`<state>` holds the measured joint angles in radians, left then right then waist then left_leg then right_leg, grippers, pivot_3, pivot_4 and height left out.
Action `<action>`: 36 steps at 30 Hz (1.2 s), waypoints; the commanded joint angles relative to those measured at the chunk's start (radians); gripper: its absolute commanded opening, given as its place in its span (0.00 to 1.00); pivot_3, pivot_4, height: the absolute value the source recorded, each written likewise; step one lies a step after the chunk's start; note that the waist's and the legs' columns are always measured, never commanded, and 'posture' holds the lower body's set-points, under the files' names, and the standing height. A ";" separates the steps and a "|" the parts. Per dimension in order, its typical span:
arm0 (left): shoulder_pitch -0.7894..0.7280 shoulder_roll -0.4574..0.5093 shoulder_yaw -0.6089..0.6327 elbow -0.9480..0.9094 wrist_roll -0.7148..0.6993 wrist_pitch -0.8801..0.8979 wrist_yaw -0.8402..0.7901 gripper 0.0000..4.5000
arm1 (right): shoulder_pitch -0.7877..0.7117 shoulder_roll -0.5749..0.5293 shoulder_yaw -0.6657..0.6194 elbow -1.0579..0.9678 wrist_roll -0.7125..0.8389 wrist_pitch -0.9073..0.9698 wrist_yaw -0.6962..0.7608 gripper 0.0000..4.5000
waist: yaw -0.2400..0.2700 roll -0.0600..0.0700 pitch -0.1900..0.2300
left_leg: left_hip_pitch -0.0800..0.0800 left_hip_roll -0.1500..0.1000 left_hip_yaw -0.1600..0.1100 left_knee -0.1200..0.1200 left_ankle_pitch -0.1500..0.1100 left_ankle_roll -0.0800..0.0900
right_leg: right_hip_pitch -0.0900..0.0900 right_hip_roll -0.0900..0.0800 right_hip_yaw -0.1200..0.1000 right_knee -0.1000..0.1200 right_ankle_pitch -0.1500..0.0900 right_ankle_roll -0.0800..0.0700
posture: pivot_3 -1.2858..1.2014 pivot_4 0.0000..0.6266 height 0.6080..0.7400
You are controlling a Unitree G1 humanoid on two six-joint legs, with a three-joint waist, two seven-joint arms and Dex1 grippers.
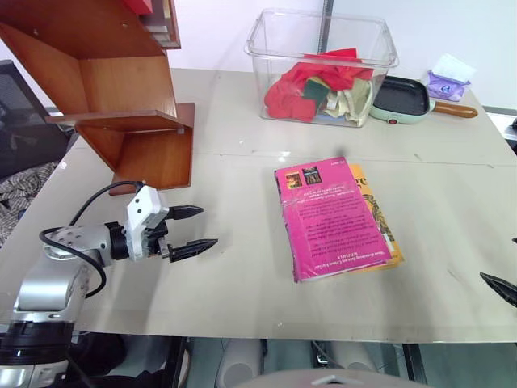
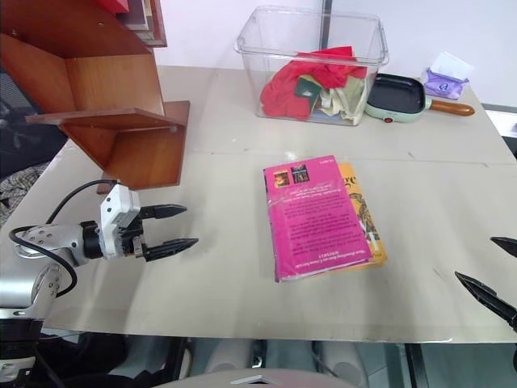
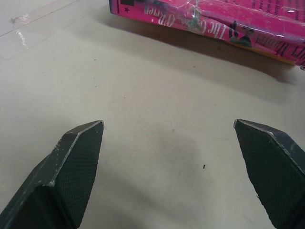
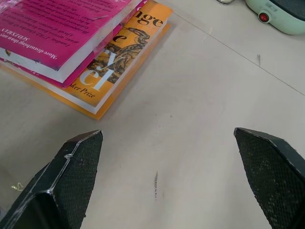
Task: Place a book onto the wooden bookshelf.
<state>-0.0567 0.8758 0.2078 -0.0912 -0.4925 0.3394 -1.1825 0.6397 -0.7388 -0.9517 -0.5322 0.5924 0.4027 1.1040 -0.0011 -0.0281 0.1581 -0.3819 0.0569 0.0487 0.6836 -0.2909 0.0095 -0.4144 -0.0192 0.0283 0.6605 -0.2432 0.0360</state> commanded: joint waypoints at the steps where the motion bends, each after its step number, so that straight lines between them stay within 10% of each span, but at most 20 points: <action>1: -0.055 0.002 0.002 -0.029 -0.013 -0.002 0.001 1.00 | -0.022 0.000 -0.006 -0.016 0.012 -0.049 0.004 0.99 | 0.001 0.000 0.000 | 0.000 0.000 0.000 0.000 0.000 0.000 | 0.000 0.000 0.000 0.000 0.000 0.000 | 0.52 0.24 0.80; 11: -0.201 -0.050 -0.091 -0.107 -0.010 0.023 0.034 1.00 | -0.248 -0.064 0.120 -0.045 0.149 -0.057 0.002 0.99 | 0.012 0.001 0.000 | 0.001 0.000 0.000 0.001 0.000 0.000 | 0.000 0.002 0.001 0.001 0.002 -0.001 | 0.52 0.24 0.80; 17: -0.289 -0.058 -0.084 -0.194 -0.390 0.706 0.224 1.00 | -0.187 -0.072 0.041 -0.160 0.308 -0.041 0.107 0.99 | 0.017 0.001 0.000 | -0.002 0.000 -0.003 0.000 0.000 0.000 | 0.000 0.001 -0.002 0.000 0.002 0.003 | 0.52 0.24 0.80; 36: -0.464 -0.440 0.120 0.153 -0.640 1.275 0.681 1.00 | -0.022 -0.020 -0.092 -0.196 0.377 -0.056 0.136 0.99 | 0.013 -0.001 0.000 | 0.000 -0.002 -0.004 0.002 0.000 0.000 | 0.003 0.001 -0.002 0.001 0.001 0.002 | 0.52 0.24 0.80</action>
<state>-0.4902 0.4597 0.2752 0.0346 -1.0767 1.5888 -0.5535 0.6113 -0.7643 -1.0095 -0.7094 0.9468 0.3630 1.2403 0.0116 -0.0290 0.1582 -0.3814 0.0551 0.0442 0.6851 -0.2909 0.0097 -0.4120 -0.0184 0.0263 0.6615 -0.2418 0.0375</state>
